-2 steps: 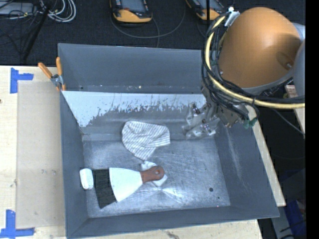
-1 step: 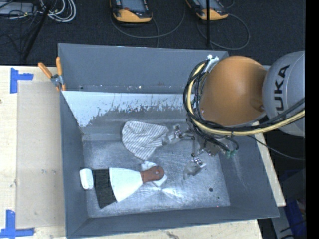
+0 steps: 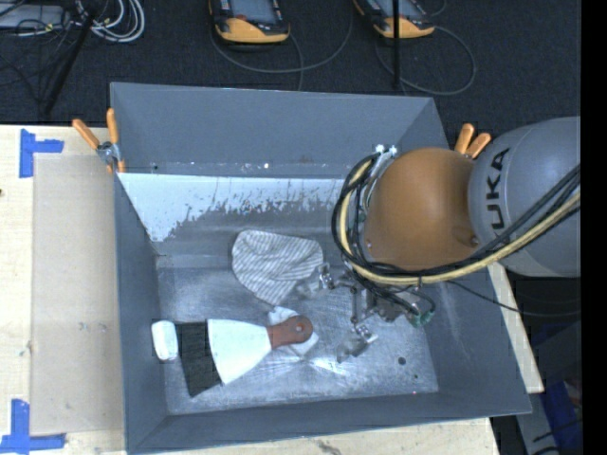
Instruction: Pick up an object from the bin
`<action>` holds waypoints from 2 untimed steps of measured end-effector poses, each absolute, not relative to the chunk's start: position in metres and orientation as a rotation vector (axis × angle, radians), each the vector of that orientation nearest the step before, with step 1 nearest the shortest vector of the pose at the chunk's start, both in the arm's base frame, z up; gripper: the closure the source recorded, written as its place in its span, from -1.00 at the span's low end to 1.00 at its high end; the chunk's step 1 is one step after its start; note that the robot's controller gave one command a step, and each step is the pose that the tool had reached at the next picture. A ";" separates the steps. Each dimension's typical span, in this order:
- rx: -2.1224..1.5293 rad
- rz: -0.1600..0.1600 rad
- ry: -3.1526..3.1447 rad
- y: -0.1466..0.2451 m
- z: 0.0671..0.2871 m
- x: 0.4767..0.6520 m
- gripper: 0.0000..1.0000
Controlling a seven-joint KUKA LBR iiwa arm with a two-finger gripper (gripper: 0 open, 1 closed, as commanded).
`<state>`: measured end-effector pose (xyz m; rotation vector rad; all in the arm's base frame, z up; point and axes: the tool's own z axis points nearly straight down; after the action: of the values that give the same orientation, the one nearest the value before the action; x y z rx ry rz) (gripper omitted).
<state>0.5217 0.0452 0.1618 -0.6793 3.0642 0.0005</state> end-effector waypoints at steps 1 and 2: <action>-0.762 0.001 3.044 0.055 0.094 0.543 1.00; -0.762 0.001 3.044 0.055 0.094 0.543 1.00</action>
Offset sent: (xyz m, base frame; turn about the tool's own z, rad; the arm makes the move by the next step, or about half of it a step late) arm 0.0000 0.0000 0.0000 0.0000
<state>0.5432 0.0551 0.0942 -0.7617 3.0437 0.0014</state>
